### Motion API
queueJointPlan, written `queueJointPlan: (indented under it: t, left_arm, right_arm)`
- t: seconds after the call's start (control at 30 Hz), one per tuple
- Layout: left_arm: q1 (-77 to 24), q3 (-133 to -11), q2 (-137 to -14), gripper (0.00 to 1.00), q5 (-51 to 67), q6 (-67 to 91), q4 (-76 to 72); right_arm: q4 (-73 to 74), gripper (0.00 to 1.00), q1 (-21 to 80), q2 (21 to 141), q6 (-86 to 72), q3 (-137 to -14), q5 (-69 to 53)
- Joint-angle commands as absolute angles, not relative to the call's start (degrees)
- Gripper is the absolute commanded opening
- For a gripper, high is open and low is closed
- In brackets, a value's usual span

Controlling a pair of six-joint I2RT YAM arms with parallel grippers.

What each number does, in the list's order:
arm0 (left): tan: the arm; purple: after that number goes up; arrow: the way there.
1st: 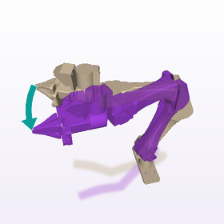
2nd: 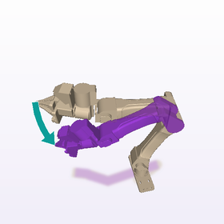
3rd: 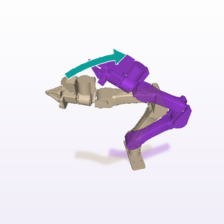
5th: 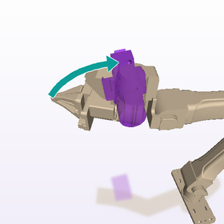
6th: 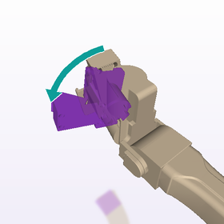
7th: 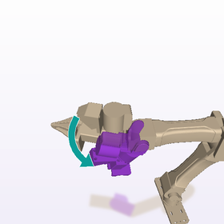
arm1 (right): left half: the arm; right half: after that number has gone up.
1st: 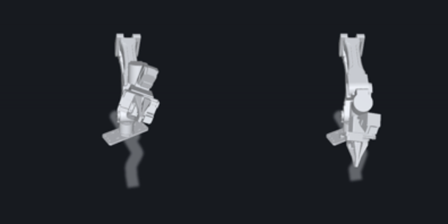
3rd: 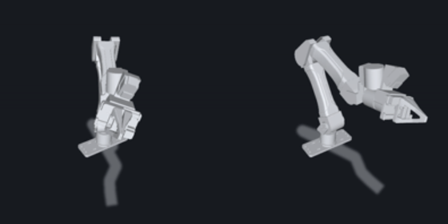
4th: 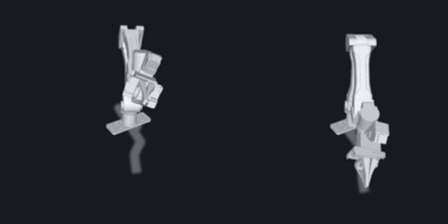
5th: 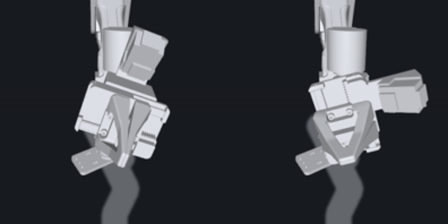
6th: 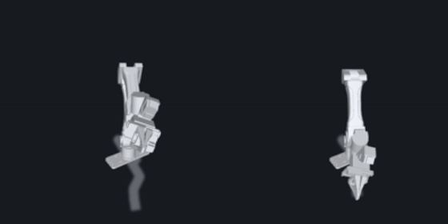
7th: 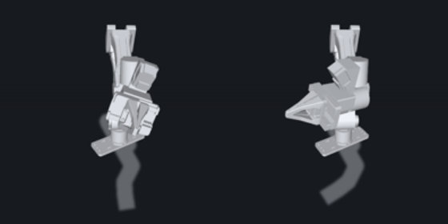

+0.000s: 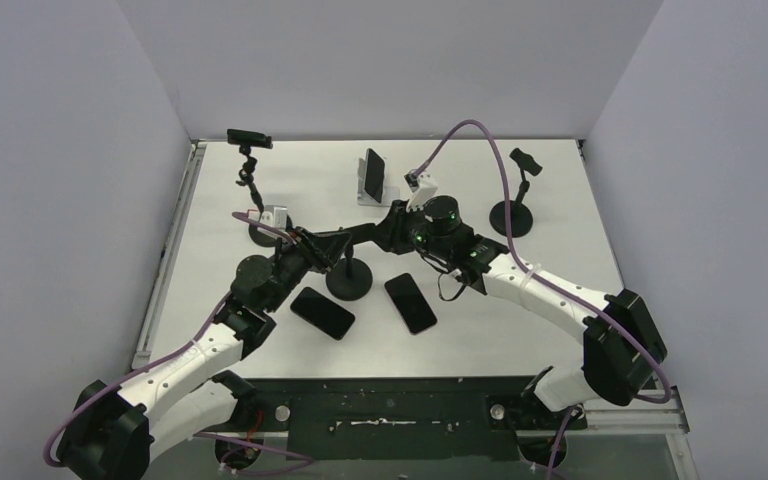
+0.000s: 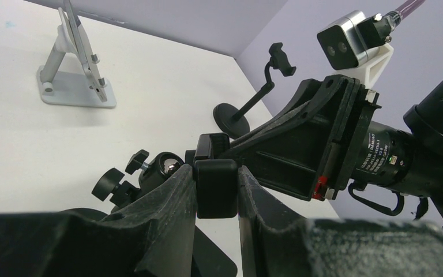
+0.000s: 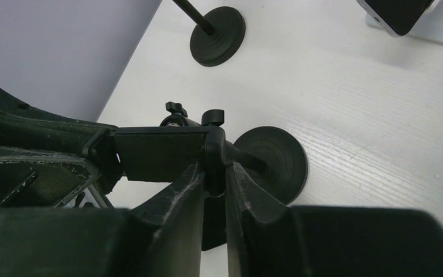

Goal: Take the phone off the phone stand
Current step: Pick up the phone stand at the center of the board.

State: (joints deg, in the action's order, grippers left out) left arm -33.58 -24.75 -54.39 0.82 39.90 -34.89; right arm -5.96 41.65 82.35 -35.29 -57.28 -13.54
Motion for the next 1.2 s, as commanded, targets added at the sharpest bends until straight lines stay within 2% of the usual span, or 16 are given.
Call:
queueJointPlan:
  t: [0.0, 0.03, 0.07, 0.13, 0.17, 0.2, 0.33, 0.47, 0.57, 0.8, 1.17]
  left_arm:
    - [-33.7, -26.4, -53.6, 0.0, 2.6, 40.3, -39.2]
    - [-33.7, -26.4, -53.6, 0.0, 2.8, 40.4, -39.2]
    - [-33.6, -26.4, -53.6, 0.04, 2.7, 40.4, -38.8]
    - [-33.7, -26.9, -53.0, 0.33, 1.4, 40.3, -36.6]
    - [-33.7, -27.4, -52.5, 0.43, 0.6, 40.1, -34.9]
    - [-33.7, -27.7, -52.1, 0.5, -0.2, 39.9, -33.3]
    - [-33.6, -29.0, -49.9, 0.7, -4.4, 38.6, -26.3]
    - [-33.6, -29.8, -47.8, 0.83, -8.6, 36.7, -20.9]
    - [-33.5, -31.1, -46.6, 0.88, -12.8, 34.6, -15.3]
    - [-33.4, -33.2, -45.0, 0.89, -19.0, 30.6, -7.0]
    - [-33.3, -29.4, -41.0, 0.87, -11.7, 28.5, -14.0]
  right_arm:
    - [-9.7, 0.09, 41.4, 82.9, -34.0, -59.5, -12.6]
    - [-9.1, 0.0, 41.4, 82.8, -33.6, -59.6, -11.7]
    - [-8.0, 0.0, 41.3, 82.7, -33.2, -59.6, -10.1]
    - [-5.5, 0.0, 41.4, 82.5, -32.2, -59.8, -6.4]
    - [-4.3, 0.0, 41.4, 82.4, -31.7, -60.0, -4.8]
    - [-3.4, 0.0, 41.4, 82.3, -31.3, -60.0, -3.5]
    - [-1.1, 0.0, 41.4, 81.8, -31.0, -59.8, 1.8]
    - [-0.4, 0.0, 41.4, 81.5, -30.8, -59.7, 3.7]
    - [0.6, 0.0, 41.4, 81.3, -30.5, -59.9, 5.2]
    - [2.4, 0.0, 41.3, 81.3, -29.8, -60.3, 6.5]
    - [4.1, 0.0, 41.4, 80.5, -26.4, -64.8, 4.6]
